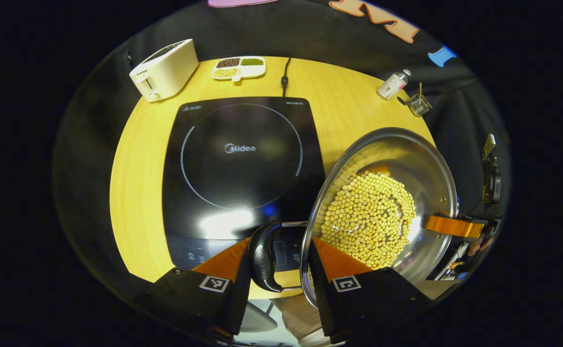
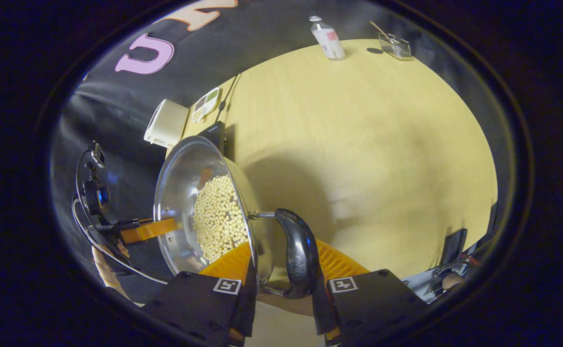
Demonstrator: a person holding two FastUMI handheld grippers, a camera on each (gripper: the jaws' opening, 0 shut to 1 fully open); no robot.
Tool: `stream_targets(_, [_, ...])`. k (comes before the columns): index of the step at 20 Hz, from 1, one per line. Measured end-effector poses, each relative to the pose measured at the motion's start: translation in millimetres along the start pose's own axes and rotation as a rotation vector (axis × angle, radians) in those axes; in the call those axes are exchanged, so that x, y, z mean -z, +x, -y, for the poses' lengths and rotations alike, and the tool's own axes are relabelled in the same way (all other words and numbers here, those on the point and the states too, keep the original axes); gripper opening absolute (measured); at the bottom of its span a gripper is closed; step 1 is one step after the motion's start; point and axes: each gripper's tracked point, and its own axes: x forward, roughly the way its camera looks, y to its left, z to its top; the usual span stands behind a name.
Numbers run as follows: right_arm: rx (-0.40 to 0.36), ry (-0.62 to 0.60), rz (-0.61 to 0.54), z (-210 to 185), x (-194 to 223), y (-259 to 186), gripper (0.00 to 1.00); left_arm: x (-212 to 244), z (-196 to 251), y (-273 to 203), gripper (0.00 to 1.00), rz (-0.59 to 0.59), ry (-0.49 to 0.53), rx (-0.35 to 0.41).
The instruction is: First push the handle of the pot to place it horizontally, then grasp the pot with both hands and set it on the induction cooktop.
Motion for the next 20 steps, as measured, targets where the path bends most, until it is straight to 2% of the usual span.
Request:
stream_targets(2, [0.014, -0.001, 0.017, -18.5, -0.9, 5.4, 0.52, -1.2, -1.4, 0.1, 0.63, 0.006, 0.005, 0.01])
stream_targets(3, [0.021, -0.001, 0.023, -27.5, 0.1, 8.6, 0.46, -1.9, -1.7, 1.6, 0.63, 0.009, 0.007, 0.015])
stream_targets(5, [0.03, 0.001, 0.03, -43.4, 3.1, 13.1, 0.46, -2.8, -2.7, 2.9, 0.63, 0.015, 0.009, 0.022])
stream_targets(6, [0.035, 0.002, 0.033, -50.5, 3.6, 16.4, 0.52, -3.1, -2.4, 4.0, 0.63, 0.017, 0.007, 0.024])
stream_targets(9, [0.041, -0.003, 0.04, -73.5, 4.0, 29.9, 0.46, -3.6, -2.4, 3.4, 0.63, 0.032, 0.002, 0.024])
stream_targets(10, [0.042, -0.004, 0.043, -80.4, 2.3, 34.5, 0.46, -1.5, -2.0, 5.0, 0.63, 0.037, 0.003, 0.021])
stream_targets(11, [0.042, -0.005, 0.044, -88.4, 0.9, 39.1, 0.52, -1.3, -1.4, 5.3, 0.63, 0.045, 0.003, 0.017])
stream_targets(12, [0.042, -0.008, 0.047, -95.5, -1.0, 43.1, 0.51, -2.6, -2.2, 4.2, 0.63, 0.054, 0.003, 0.012])
stream_targets(13, [0.043, -0.011, 0.054, -102.7, -3.5, 46.5, 0.46, -3.1, -3.5, 3.3, 0.63, 0.064, 0.005, 0.007])
stream_targets(20, [0.02, -0.022, 0.107, -141.4, -32.6, 67.2, 0.46, -4.6, -5.9, 0.7, 0.63, 0.148, 0.012, -0.036])
